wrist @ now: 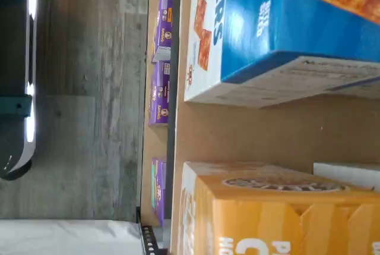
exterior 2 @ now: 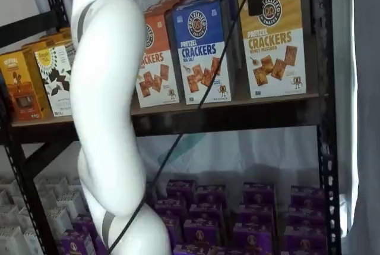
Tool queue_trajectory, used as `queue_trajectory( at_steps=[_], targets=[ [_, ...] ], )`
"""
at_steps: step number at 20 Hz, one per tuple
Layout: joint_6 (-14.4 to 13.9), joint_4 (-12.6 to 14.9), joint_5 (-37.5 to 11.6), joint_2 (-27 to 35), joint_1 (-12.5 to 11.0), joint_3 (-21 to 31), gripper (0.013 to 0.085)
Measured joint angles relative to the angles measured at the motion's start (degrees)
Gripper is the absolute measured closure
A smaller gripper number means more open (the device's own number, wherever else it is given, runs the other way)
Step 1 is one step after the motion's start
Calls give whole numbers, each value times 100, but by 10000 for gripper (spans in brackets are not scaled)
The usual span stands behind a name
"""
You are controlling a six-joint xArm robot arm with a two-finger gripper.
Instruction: Retrieve the yellow and white box located on the top shelf, the sixth one from the left
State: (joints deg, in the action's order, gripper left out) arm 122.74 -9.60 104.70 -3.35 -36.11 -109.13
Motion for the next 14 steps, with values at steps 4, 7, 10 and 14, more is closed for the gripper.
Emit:
queue_trajectory(
  at_steps=[4,7,10,14],
  targets=[
    [8,-28,49,37,-25,-64,250],
    [23,-47,77,65,-52,-113,250],
    [38,-46,97,81,-68,-143,330],
    [49,-78,131,108,-98,-194,330]
  ],
)
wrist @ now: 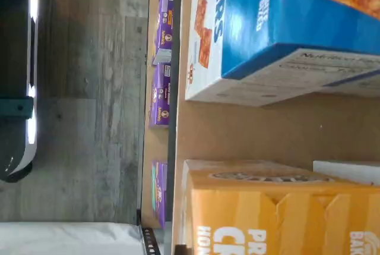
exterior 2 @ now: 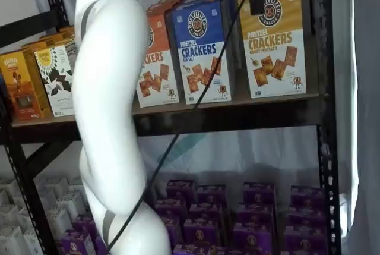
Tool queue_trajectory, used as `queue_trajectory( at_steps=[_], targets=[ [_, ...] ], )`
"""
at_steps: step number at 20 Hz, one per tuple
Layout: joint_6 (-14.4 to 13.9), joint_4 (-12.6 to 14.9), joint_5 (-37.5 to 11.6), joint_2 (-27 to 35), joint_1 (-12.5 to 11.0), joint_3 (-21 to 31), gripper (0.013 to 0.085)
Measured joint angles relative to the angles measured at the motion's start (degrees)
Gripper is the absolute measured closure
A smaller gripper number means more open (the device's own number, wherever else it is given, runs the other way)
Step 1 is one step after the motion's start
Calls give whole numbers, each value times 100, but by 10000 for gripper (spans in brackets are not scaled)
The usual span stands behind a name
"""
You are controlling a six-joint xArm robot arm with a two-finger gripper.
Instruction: Retrieve the yellow and white box located on the top shelf, the sixth one from the left
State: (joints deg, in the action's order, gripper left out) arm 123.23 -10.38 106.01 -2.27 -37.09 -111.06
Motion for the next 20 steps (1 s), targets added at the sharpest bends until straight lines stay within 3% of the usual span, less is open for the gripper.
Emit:
queue_trajectory(
  at_steps=[20],
  targets=[
    [7,-170,395,36,-139,-283,370]
  ],
)
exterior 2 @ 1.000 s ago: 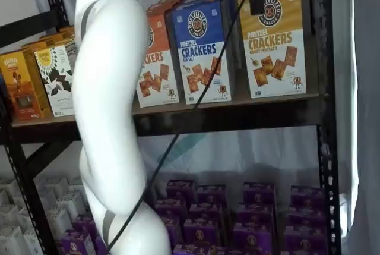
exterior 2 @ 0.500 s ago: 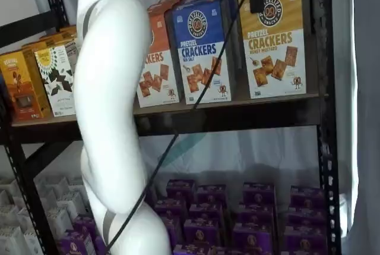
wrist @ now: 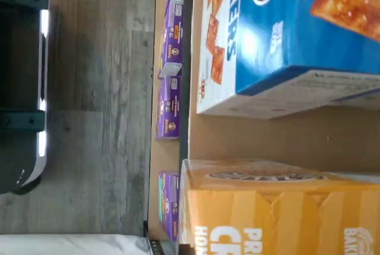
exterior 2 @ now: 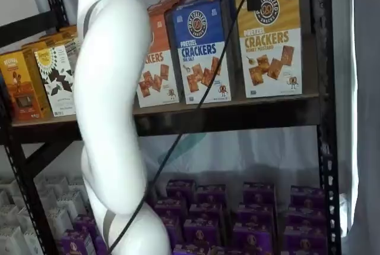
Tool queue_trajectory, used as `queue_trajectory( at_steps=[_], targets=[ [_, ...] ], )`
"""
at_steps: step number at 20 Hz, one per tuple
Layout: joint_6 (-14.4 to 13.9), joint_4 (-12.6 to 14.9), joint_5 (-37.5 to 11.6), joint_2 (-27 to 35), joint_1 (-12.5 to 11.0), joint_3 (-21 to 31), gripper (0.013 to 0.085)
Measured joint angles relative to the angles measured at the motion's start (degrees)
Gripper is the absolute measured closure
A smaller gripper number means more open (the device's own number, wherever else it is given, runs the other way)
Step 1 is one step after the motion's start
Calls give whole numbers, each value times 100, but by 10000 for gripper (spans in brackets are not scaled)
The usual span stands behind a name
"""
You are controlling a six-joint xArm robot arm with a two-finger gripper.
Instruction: Retrieve the yellow and white box located on the top shelf, the sixth one from the left
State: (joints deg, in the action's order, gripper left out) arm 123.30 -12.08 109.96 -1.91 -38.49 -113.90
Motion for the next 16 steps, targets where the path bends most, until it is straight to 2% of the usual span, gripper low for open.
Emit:
queue_trajectory(
  at_steps=[9,16],
  targets=[
    [184,2,68,-405,-194,338,370],
    [362,35,113,-917,-359,880,370]
  ],
)
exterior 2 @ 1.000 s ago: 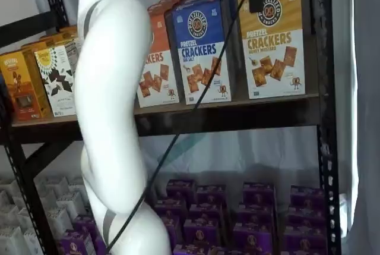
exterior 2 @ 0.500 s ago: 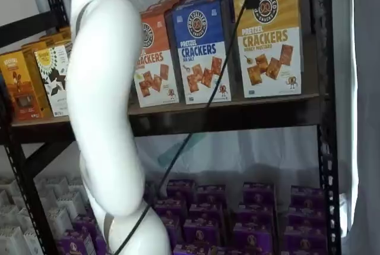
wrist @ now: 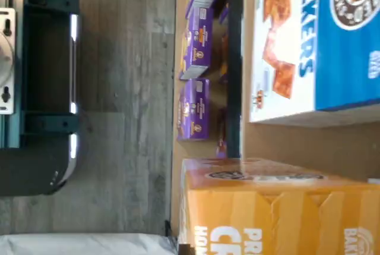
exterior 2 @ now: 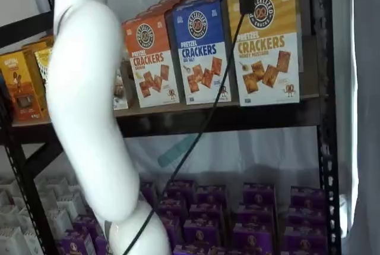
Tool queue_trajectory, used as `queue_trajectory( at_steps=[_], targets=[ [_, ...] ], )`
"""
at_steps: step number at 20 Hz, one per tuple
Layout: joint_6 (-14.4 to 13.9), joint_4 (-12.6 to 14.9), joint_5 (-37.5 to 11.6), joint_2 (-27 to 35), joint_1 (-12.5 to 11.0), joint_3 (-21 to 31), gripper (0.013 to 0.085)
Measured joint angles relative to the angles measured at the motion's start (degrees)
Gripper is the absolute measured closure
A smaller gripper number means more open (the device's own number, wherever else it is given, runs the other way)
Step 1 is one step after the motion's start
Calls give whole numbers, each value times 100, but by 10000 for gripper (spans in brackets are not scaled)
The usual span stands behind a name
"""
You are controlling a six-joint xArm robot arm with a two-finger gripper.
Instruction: Retrieve the yellow and white box located on the top shelf, the sixth one from the left
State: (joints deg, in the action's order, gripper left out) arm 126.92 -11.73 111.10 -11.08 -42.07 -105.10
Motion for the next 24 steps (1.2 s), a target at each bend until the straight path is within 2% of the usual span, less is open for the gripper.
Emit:
queue_trajectory(
  at_steps=[6,12,24],
  targets=[
    [78,66,77,-469,-53,481,370],
    [3,139,284,-996,38,974,370],
    [-479,167,460,-1902,516,1805,370]
  ],
)
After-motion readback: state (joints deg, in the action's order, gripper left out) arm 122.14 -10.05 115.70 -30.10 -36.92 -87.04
